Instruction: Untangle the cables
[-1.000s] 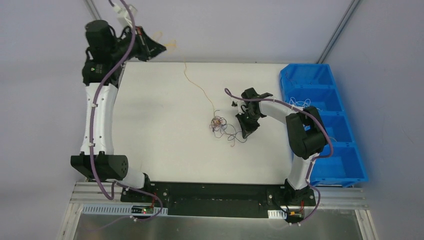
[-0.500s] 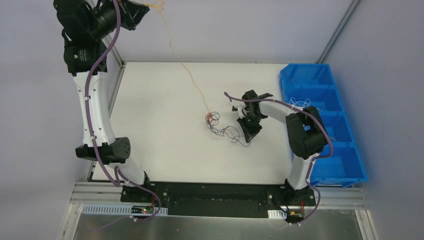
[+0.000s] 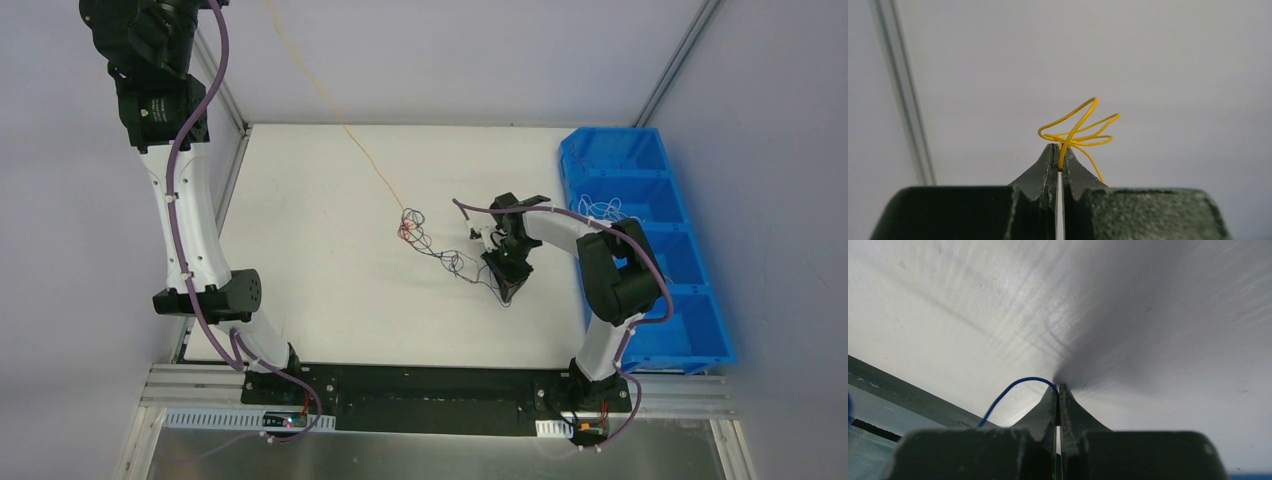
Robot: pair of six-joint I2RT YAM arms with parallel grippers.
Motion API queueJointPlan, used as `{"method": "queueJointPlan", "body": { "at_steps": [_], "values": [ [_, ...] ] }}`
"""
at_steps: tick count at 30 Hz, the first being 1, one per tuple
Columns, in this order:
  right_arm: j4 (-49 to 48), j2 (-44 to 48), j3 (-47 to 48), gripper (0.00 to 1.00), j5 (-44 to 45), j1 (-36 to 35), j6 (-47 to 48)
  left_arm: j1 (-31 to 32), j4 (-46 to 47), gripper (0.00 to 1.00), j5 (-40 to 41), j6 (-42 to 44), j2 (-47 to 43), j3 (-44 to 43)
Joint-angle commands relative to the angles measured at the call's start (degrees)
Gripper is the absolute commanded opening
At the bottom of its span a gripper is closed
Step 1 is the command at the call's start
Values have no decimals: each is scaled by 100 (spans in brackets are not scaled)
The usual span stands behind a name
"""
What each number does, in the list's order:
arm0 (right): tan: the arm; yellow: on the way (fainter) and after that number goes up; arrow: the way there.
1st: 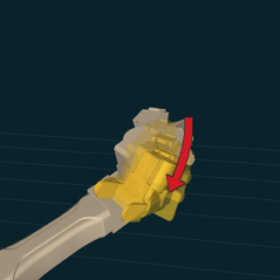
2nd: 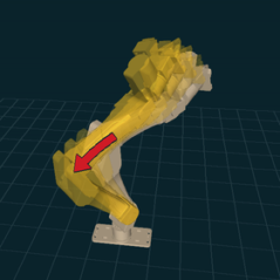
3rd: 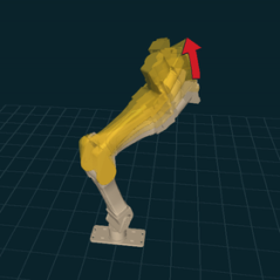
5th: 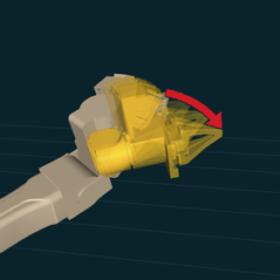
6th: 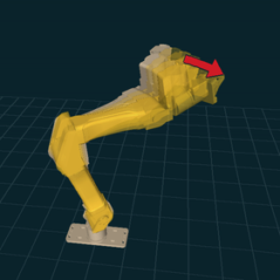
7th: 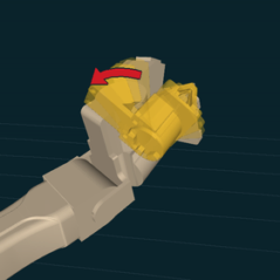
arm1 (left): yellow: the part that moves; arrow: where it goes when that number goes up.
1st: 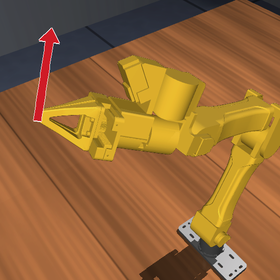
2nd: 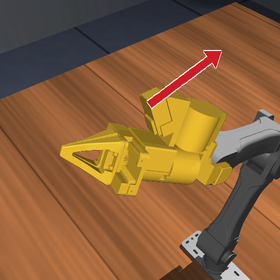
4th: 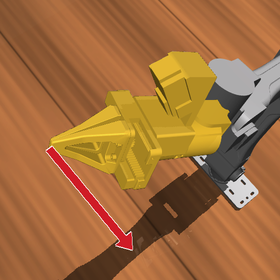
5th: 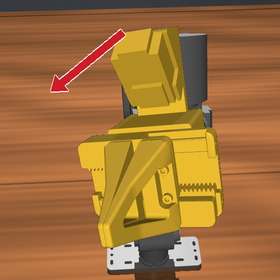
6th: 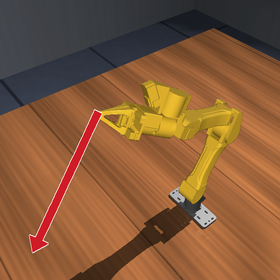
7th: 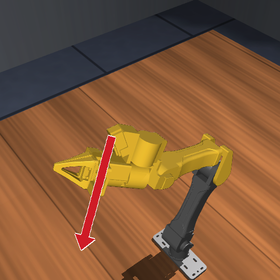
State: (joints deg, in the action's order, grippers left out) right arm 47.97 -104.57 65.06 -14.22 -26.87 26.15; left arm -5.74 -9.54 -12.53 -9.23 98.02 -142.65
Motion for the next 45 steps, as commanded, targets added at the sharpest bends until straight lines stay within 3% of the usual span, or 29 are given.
{"method": "queueJointPlan", "body": {
  "at_steps": [1, 6, 11, 13, 22, 36, 39, 45],
  "values": [
    [160, -8, -345, 0, 426, -24, 288, -94, 570, 0, 1276, 445, 32, -165],
    [329, 42, -442, 0, 559, -28, 448, -95, 624, 0, 2197, 869, 210, -402],
    [408, 379, -656, 0, 724, -25, 654, -107, 220, 0, 2028, 635, -109, 247],
    [495, 542, -802, 0, 834, -18, 756, -121, 240, 0, 2300, 950, -163, 476],
    [514, 1358, -1762, 0, 1127, 140, 1175, -691, -135, 0, 3188, 1636, 300, 414],
    [758, 1767, -2083, 0, 1268, 863, 1502, -991, -80, 0, 3244, 2236, 1236, 184],
    [842, 1881, -1782, 0, 1049, 937, 1425, -987, -190, 0, 2409, 1656, 915, 701],
    [1111, 2506, -39, 0, -1106, 1074, 646, -791, 297, 0, -1497, -244, -587, 3098]
  ]
}}
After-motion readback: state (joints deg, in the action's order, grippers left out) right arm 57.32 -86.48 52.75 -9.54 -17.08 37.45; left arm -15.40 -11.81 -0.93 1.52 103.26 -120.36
